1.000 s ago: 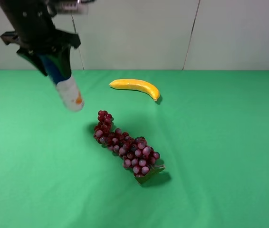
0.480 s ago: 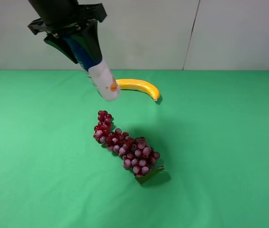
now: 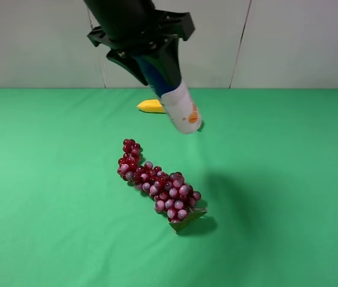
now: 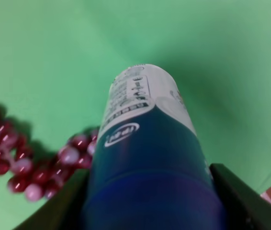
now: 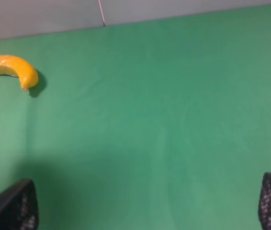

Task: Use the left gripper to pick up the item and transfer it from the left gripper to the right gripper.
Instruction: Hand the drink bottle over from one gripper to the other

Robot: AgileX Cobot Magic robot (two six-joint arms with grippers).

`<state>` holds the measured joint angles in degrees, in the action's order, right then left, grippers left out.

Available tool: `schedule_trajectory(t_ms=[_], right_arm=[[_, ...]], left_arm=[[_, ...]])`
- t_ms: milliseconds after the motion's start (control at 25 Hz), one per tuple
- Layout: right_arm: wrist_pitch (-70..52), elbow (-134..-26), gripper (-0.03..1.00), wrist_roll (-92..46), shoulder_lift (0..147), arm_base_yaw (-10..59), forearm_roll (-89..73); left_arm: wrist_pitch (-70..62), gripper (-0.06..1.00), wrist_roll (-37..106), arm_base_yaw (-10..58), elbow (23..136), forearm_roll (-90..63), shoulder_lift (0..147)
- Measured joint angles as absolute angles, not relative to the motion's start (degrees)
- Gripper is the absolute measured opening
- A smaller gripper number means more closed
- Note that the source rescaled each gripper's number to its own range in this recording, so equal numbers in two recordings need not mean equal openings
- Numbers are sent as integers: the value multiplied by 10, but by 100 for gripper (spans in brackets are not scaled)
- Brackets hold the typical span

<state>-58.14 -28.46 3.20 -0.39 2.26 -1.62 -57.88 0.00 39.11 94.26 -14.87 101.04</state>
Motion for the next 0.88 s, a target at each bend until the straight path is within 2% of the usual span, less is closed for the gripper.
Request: schedule_trajectory(t_ms=[400,680,880], right_arm=[[-574,-291,100,-38,44,23,-94],[-507,-327,100,-153,153,23,-173],[-439,-328,100,-247,199,49,-245]], left_arm=[[-503,0,34,418,943,-246,1017],[-487,0,60,418,943,-290,1019],[-477,0,62,418,943,-290,1019]])
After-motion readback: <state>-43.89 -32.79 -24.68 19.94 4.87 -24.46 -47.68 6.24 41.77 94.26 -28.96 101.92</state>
